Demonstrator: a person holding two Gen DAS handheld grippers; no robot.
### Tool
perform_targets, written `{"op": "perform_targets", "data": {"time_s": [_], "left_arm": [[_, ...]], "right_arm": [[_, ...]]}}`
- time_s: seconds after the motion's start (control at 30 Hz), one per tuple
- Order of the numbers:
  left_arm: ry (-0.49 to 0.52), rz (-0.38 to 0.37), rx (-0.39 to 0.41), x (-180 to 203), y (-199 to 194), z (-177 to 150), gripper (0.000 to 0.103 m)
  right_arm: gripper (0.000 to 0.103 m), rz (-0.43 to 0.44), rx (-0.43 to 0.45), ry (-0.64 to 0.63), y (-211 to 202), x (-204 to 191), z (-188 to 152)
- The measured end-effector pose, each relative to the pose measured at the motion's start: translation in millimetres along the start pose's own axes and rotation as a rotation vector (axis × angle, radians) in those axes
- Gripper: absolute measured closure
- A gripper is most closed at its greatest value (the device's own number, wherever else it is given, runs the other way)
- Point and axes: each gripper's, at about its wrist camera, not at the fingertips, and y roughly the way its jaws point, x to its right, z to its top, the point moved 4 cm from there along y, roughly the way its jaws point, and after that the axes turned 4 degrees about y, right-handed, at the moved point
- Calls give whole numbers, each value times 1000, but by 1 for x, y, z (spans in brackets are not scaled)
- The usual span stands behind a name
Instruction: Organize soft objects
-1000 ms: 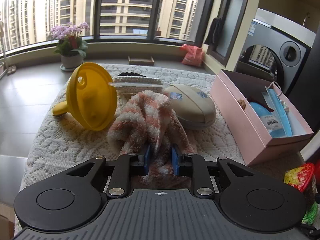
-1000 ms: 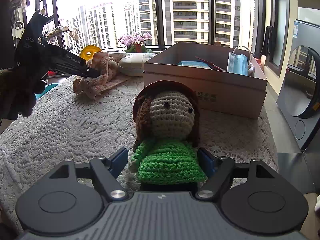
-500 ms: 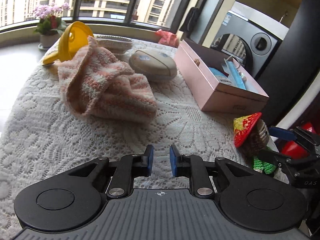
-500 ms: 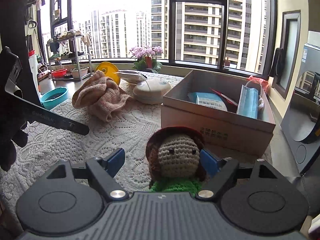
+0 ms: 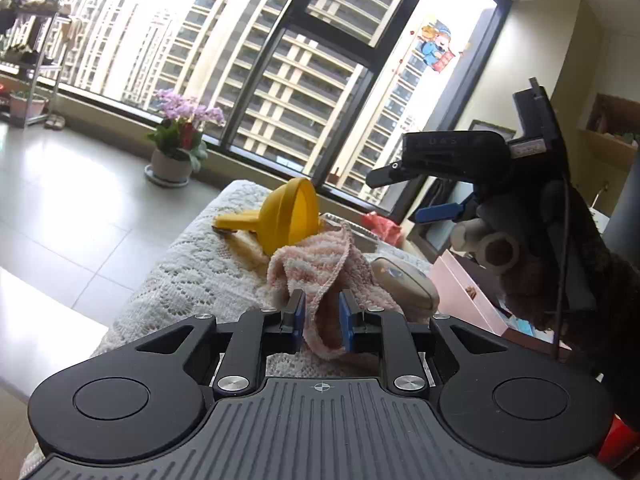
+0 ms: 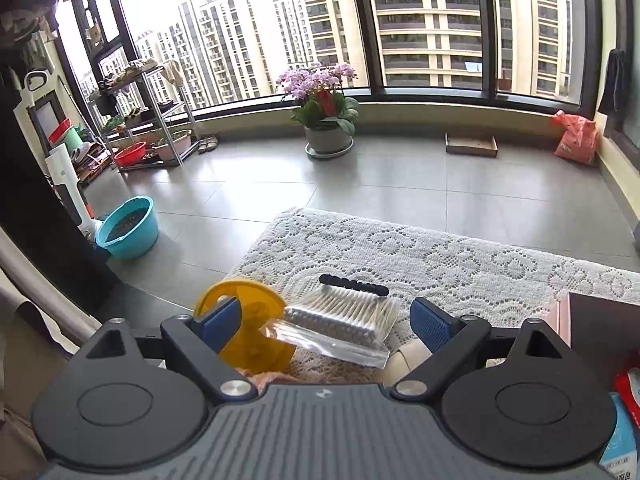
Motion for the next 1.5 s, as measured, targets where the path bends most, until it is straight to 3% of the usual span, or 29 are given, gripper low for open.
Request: {"op": "perform_targets", "data": {"time_s": [0.03, 0.1, 0.23, 0.3, 0.33, 0.37, 0.4, 0.57, 0.67, 0.77, 0.9, 0.93, 1.0, 1.07, 1.23, 1.4, 1.5], "left_arm": [[4, -17, 16, -3, 3, -5, 83], [5, -16, -26, -3, 9, -9, 83], [45, -30, -49, 3, 13, -12, 83], [37, -42, -54, 3, 14, -11, 83], [32, -43, -53, 2, 14, -11, 83], [27, -47, -54, 1, 14, -13, 83], [25, -45, -54, 3, 11, -18, 83], [25, -39, -53, 4, 8, -19, 83], [22, -35, -53, 3, 9, -18, 83], [45, -40, -57, 10, 7, -18, 83], [33, -68, -134, 30, 9, -23, 83], [45, -90, -157, 38, 9, -25, 83], [103, -129, -201, 60, 8, -28, 83], [171, -161, -247, 81, 8, -33, 83], [328, -209, -361, 127, 12, -56, 82], [444, -147, -447, 146, 25, -77, 81], [477, -114, -467, 147, 27, -81, 81]], "right_arm": [[15, -18, -28, 7, 17, 6, 7], [30, -68, -78, -10, 52, 13, 17], [36, -102, -154, -71, 95, 10, 21], [67, -127, -179, -105, 107, 5, 17], [75, -125, -181, -107, 106, 3, 16], [92, -116, -188, -105, 104, 2, 16], [96, -113, -194, -103, 97, 0, 16], [96, -45, -143, -113, 23, -1, 8], [96, 28, -134, -103, -36, 4, -17], [96, 73, -132, -154, -93, 7, -64], [93, 98, -147, -306, -147, 8, -149], [90, 104, -149, -315, -156, 12, -165], [62, 109, -138, -292, -170, 23, -182], [43, 101, -84, -247, -187, 37, -192], [36, -11, 33, -186, -218, 81, -213], [28, -114, 82, -177, -225, 112, -243], [18, -145, 116, -97, -220, 130, -261]]}}
